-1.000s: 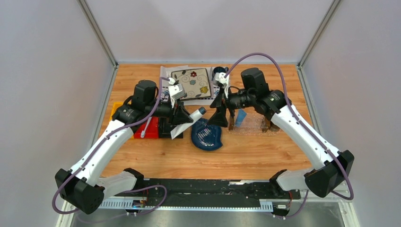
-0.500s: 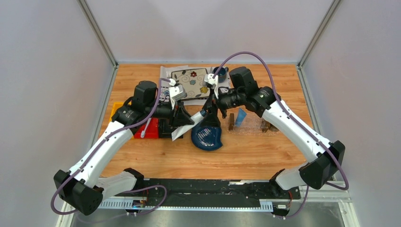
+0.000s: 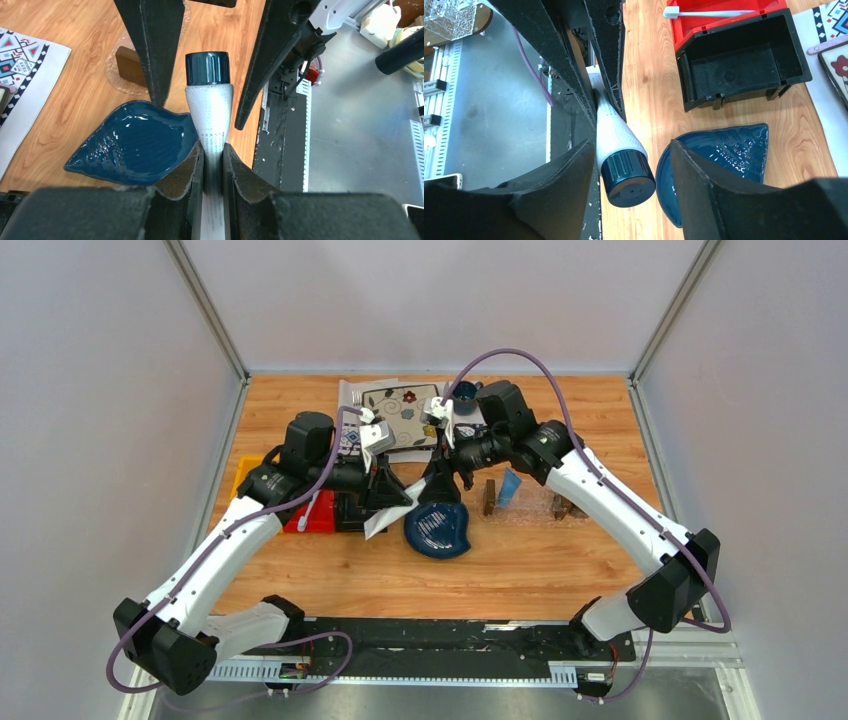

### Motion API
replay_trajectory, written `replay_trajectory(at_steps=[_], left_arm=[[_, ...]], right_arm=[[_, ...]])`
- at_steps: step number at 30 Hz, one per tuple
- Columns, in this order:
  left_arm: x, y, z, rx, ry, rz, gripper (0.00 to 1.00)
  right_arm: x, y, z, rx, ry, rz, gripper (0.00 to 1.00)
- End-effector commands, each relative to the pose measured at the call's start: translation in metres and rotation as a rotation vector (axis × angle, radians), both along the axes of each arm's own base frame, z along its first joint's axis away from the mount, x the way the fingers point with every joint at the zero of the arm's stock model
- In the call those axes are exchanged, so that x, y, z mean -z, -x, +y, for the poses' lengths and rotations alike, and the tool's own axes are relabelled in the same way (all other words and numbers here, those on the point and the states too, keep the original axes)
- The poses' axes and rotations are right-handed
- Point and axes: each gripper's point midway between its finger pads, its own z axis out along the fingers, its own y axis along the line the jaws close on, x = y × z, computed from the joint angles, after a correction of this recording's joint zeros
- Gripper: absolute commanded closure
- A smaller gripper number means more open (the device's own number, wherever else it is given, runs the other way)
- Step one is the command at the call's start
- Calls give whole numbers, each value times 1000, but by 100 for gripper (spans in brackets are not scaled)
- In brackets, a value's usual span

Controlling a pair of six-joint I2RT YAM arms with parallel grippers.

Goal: Prepare toiletry sets of a toothbrush and toothpaste on the tray

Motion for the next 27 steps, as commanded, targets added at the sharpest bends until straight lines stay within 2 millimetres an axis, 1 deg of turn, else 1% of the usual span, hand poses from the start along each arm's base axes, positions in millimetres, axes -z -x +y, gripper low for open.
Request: replay_trajectory(at_steps=[1, 2, 3, 5, 6, 7, 8, 10, 11, 12, 13, 14, 16, 17, 20, 22, 24, 25, 27], left_arm=[[-22, 8, -4, 47, 58, -63, 89], [-22, 9, -3, 46, 57, -64, 89], [-22, 9, -4, 48, 57, -67, 89], [-22, 9, -4, 47, 56, -67, 88], [-21, 9, -4, 48, 56, -65, 88], [-21, 9, -4, 49, 56, -67, 87], [-21, 9, -3, 47, 55, -66, 83], [-20, 8, -3, 41, 52, -69, 78], [-20, 7, -3, 37, 50, -73, 72], [-21, 7, -2, 32, 49, -77, 69], [-20, 4, -2, 21, 44, -84, 66], [-22, 3, -1, 9, 43, -90, 59], [-23, -3, 1, -23, 32, -107, 54], [-25, -4, 1, -32, 30, -113, 49], [-29, -8, 4, -60, 22, -135, 44], [-31, -12, 7, -87, 8, -165, 43], [-36, -14, 12, -110, 5, -205, 41], [-37, -18, 15, -136, -6, -238, 41], [-45, -19, 21, -163, 1, -294, 39]], right_arm=[[-18, 1, 7, -25, -40, -32, 42], [-18, 1, 7, -25, -39, -30, 46], [-18, 1, 8, -29, -40, -31, 52], [-18, 1, 8, -30, -37, -30, 58], [-18, 1, 8, -32, -38, -31, 64], [-18, 1, 7, -32, -37, -30, 67], [-18, 2, 7, -33, -36, -32, 75], [-19, 3, 6, -33, -36, -34, 83], [-18, 4, 5, -34, -32, -33, 88], [-17, 3, 4, -27, -27, -37, 95], [-18, 4, 3, -25, -28, -43, 99], [-18, 3, 2, -19, -25, -46, 100], [-15, 2, -1, -3, -15, -56, 100], [-15, 1, -1, 4, -12, -62, 100], [-15, -2, -4, 33, 0, -70, 100], [-16, -8, -7, 72, 7, -73, 100], [-22, -12, -10, 102, 2, -64, 100], [-23, -17, -13, 127, 1, -44, 100], [-31, -18, -16, 139, -8, -26, 100]])
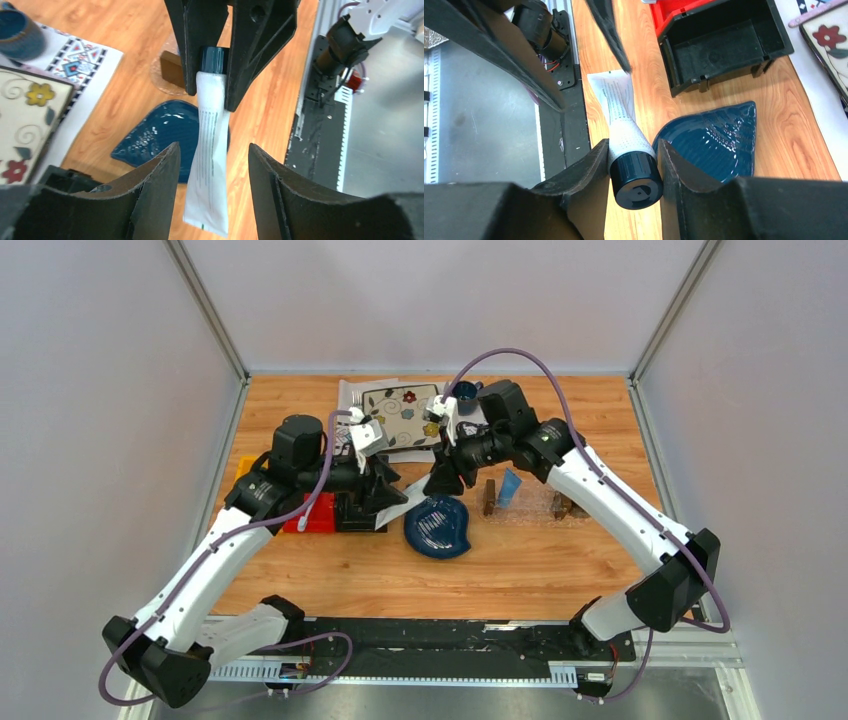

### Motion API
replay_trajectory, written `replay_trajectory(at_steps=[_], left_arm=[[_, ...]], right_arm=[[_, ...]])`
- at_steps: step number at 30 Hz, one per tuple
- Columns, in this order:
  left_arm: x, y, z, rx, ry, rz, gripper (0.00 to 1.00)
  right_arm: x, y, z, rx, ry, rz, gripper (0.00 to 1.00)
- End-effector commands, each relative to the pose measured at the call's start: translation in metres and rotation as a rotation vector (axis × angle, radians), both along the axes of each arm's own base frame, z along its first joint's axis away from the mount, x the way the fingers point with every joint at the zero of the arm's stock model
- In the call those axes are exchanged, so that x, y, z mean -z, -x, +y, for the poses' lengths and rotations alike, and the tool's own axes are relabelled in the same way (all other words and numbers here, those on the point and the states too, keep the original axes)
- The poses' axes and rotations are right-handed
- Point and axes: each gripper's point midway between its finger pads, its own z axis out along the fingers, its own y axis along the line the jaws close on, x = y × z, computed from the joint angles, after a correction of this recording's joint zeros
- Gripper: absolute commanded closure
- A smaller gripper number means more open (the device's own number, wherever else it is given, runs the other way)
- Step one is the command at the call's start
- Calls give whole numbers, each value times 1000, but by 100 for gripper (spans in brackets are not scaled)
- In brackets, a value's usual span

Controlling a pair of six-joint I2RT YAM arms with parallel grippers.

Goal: Prepare toiletry sets of a toothbrush and toothpaste on the tray

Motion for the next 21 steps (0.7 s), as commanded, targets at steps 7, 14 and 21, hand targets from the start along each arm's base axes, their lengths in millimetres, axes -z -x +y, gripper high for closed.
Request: replay_trajectory(at_steps=[7, 14, 21], left_arm=[[-56, -22, 26, -179, 15, -269, 38], [-63, -35, 28, -245, 39, -273, 37], [-73, -38, 24, -249, 71, -278, 35]], right_arm=[[-68, -9, -16, 108, -119, 21, 100], [-98, -26, -27, 197, -188, 101, 100], [-113, -37, -35, 238, -233, 182, 100]])
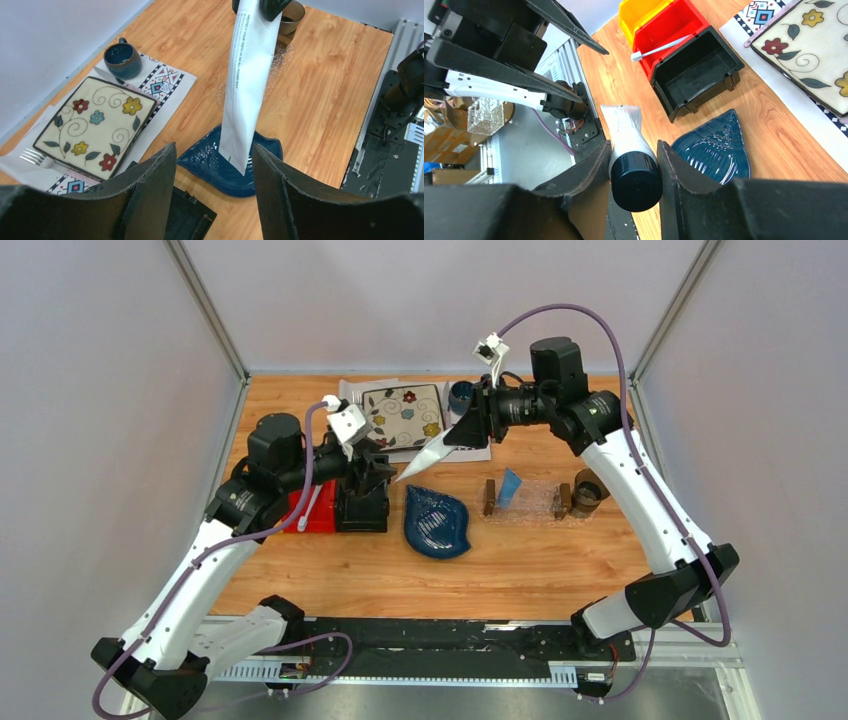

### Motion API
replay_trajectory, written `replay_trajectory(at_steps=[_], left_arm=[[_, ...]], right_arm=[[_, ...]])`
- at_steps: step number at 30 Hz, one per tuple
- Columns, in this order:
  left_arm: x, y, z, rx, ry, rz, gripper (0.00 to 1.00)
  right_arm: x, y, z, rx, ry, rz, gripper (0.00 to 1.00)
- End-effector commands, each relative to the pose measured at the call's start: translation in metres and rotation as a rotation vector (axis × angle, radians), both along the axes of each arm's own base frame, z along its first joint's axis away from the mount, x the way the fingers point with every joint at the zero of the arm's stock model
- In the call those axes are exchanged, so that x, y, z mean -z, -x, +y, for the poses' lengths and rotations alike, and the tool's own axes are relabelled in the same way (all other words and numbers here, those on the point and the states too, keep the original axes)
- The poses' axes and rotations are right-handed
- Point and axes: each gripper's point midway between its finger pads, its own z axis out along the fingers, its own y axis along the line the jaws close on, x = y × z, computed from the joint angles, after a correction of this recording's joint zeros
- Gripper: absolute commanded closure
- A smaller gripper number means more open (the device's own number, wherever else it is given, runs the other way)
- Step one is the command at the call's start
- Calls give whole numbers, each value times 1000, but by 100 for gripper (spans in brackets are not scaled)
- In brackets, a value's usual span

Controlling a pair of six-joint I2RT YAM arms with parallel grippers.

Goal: Prepare toiletry sets of a toothbrush and toothpaste on the tray

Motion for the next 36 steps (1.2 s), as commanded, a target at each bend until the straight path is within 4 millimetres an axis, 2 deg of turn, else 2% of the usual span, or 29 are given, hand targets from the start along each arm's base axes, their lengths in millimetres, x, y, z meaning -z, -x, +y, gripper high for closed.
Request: replay_trajectory(at_steps=[1, 7, 17, 26, 36], left_arm=[[-25, -5, -4, -2, 59, -44, 30], [-21, -4, -19, 51, 125, 9, 23], [-14, 2, -30, 113, 153, 44, 21], [3, 0, -37, 124, 121, 61, 20], [14, -18, -39, 61, 49, -7, 18]], right_arm=[[-32, 4, 2, -13, -87, 14, 100], [-35, 1, 3, 1, -101, 17, 100], [-39, -8, -1, 45, -107, 23, 100], [-43, -8, 0, 43, -126, 32, 100], [-47, -1, 0, 27, -149, 40, 100]])
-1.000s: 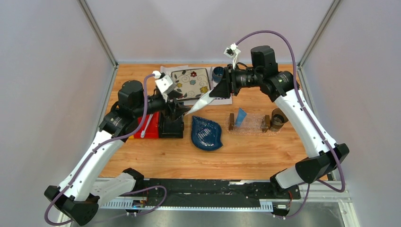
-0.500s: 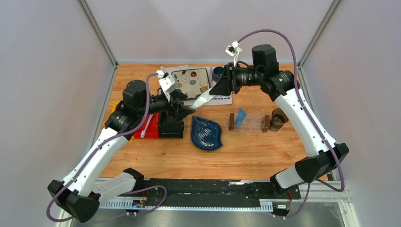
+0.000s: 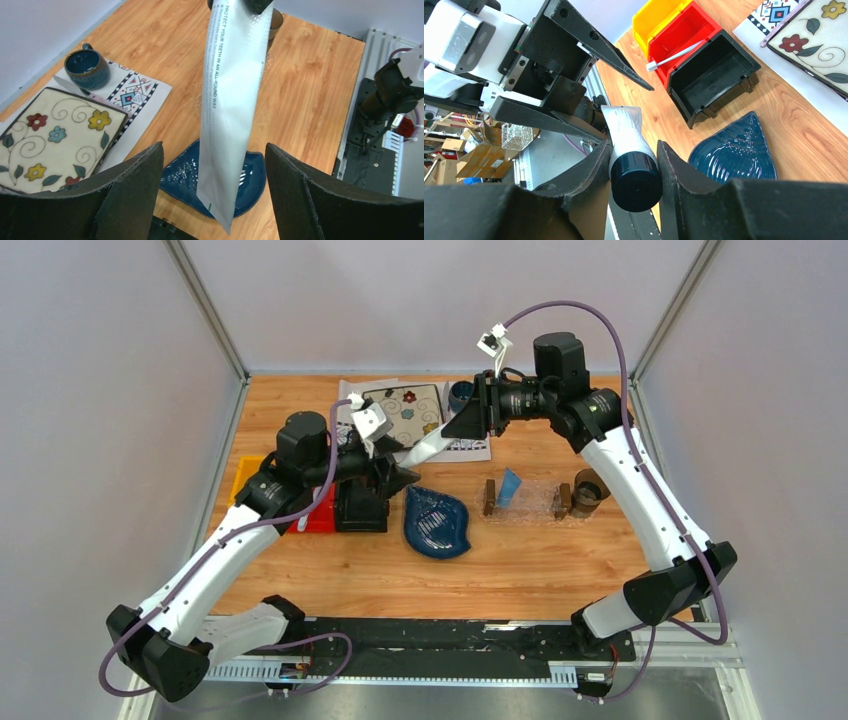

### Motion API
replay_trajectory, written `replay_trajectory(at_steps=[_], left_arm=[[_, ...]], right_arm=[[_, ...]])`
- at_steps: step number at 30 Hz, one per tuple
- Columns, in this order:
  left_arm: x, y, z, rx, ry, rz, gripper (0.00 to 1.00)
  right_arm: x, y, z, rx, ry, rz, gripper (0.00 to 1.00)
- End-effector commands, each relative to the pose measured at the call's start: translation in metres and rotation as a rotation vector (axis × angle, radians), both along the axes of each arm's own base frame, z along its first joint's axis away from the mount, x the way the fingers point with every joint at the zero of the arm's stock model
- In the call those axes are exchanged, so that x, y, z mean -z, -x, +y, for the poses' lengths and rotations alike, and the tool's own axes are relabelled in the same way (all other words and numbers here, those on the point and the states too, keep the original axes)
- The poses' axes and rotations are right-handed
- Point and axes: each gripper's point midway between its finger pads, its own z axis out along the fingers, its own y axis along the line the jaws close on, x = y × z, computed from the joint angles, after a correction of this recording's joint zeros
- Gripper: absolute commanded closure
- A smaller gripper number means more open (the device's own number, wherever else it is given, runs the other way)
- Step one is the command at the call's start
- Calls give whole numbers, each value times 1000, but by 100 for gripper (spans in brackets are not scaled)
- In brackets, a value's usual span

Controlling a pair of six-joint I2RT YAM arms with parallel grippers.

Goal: Prepare toiletry sets of a toothbrush and toothpaste on the tray

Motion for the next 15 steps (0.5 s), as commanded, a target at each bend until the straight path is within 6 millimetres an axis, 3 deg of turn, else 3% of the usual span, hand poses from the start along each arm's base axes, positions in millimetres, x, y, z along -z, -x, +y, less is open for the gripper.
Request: replay_trajectory(at_steps=[1, 5, 8, 15], left_arm=[[-5, -11, -1, -26, -18, -81, 18], [0, -13, -2, -28, -42, -89, 21], [4, -15, -2, -33, -58, -85, 29], [4, -12, -3, -13, -60, -84, 63]], right_arm=[[-33, 9, 1, -28, -78, -74, 100], [-34, 11, 1, -37, -89, -64, 100], [-34, 13, 1, -45, -96, -65, 100], [-30, 15, -2, -36, -88, -71, 100]])
